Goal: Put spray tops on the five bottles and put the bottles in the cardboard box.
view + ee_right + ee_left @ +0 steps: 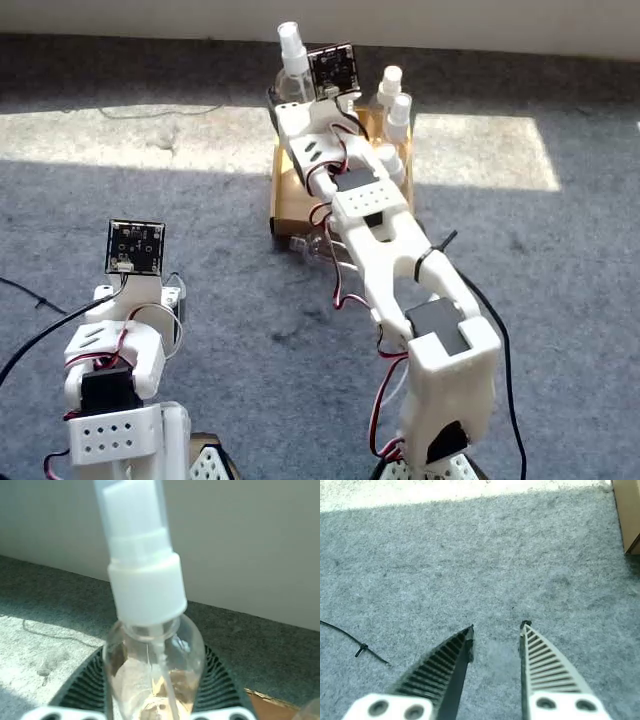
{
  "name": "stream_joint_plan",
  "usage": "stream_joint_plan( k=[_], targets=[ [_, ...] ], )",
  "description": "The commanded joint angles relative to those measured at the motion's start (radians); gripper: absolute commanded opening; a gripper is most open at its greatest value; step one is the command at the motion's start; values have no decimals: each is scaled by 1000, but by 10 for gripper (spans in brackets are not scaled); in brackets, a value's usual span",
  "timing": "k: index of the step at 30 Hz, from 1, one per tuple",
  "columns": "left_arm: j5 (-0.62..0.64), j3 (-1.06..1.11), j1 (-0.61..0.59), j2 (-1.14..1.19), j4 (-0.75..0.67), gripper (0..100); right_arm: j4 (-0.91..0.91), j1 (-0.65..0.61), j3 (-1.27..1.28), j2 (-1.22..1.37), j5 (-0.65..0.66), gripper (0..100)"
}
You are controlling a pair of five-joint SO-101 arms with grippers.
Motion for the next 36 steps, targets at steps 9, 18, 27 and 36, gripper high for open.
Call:
stream_joint_plan(
  k=[9, 18, 27, 36],
  targets=[
    [3, -5, 19, -10, -15, 147, -27, 39, -65, 84, -3, 5],
    [3, -5, 19, -10, -15, 147, -38, 42, -67, 177, -5, 5],
    [3, -4, 19, -10, -15, 147, -134, 42, -59, 188, -6, 5],
    [3, -4, 19, -10, -15, 147, -136, 19, -61, 191, -5, 5]
  ],
)
